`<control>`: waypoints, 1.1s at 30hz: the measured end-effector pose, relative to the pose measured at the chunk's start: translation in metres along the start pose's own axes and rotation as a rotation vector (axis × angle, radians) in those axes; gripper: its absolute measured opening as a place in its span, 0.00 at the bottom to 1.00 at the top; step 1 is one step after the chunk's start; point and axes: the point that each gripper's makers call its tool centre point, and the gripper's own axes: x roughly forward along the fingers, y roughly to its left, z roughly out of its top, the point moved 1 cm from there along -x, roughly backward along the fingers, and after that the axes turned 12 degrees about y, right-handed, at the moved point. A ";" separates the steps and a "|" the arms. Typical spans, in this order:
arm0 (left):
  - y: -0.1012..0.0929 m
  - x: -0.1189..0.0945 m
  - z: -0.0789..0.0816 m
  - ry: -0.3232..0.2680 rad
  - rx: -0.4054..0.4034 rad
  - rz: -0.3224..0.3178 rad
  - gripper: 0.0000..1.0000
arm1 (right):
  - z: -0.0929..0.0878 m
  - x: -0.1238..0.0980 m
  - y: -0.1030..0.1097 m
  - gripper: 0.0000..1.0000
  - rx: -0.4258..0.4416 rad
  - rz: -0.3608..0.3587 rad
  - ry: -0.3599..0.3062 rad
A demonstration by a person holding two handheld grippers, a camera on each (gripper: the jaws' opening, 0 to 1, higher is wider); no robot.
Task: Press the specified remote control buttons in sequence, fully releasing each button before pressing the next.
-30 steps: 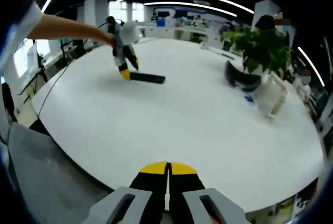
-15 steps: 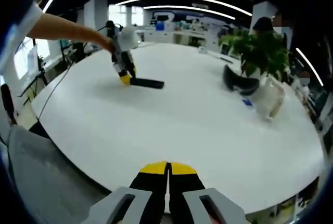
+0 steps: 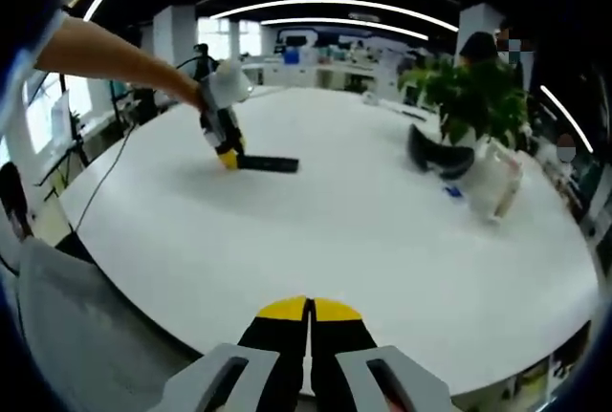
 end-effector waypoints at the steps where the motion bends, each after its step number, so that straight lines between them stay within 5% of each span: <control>1: -0.002 0.000 0.000 0.004 0.000 0.001 0.22 | 0.000 0.000 0.000 0.00 0.002 0.003 0.001; 33: -0.075 0.002 -0.021 0.021 -0.021 -0.003 0.22 | -0.001 0.000 0.007 0.00 -0.019 0.037 0.004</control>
